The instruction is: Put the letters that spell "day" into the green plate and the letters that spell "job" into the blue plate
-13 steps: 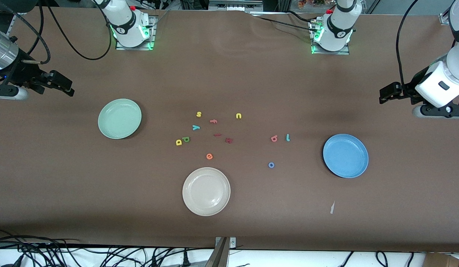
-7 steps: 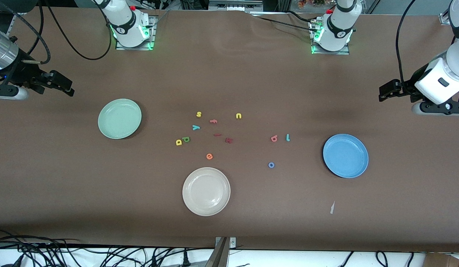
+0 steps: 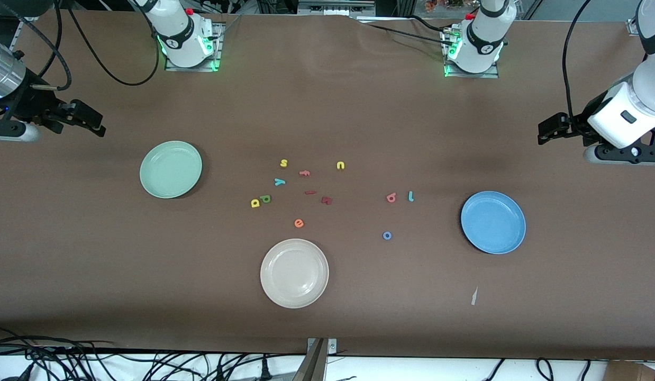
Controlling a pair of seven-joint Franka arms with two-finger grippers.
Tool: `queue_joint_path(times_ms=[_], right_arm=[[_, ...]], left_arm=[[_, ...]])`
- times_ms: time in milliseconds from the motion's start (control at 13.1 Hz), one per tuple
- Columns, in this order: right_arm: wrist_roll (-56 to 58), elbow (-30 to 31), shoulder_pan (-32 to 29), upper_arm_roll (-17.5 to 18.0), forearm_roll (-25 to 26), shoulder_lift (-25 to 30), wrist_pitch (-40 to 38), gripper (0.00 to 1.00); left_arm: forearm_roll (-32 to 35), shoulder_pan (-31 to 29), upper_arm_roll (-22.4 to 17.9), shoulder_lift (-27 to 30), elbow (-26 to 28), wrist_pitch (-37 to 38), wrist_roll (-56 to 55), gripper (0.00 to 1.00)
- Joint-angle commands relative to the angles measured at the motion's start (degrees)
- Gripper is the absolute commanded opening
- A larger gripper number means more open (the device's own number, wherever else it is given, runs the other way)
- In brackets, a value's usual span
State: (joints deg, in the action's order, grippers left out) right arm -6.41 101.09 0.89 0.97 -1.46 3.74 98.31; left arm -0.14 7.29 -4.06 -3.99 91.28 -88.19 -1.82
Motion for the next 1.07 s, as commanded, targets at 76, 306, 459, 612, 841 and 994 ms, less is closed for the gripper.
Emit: queue_joint_path(times_ms=[76,306,459,612,841,994], right_arm=[[-0.27,-0.28,-0.27,0.44,0.05,0.57,-0.84,1.00],[-0.27,-0.28,-0.36,0.44,0.05,0.48,-0.76,1.00],[-0.27,-0.37,-0.36,0.44,0.05,0.48,-0.76,1.00],[-0.27,-0.54,-0.27,0.44,0.05,0.30,-0.49,1.00],[-0.27,-0.72,-0.09,0.35,0.23,-0.14,-0.23,1.00],[-0.27,-0.72,-0.09,0.35,0.32,-0.14,-0.40,1.00]], left_arm=[[-0.65,0.35,-0.07,0.56,0.13,0.21,0.32,1.00],[-0.65,0.27,-0.16,0.56,0.13,0.21,0.32,1.00],[-0.65,0.27,-0.16,0.56,0.13,0.21,0.32,1.00],[-0.65,0.27,-0.16,0.56,0.13,0.21,0.32,1.00],[-0.65,0.44,-0.07,0.56,0.13,0.21,0.24,1.00],[-0.65,0.53,0.02,0.56,0.13,0.21,0.24,1.00]])
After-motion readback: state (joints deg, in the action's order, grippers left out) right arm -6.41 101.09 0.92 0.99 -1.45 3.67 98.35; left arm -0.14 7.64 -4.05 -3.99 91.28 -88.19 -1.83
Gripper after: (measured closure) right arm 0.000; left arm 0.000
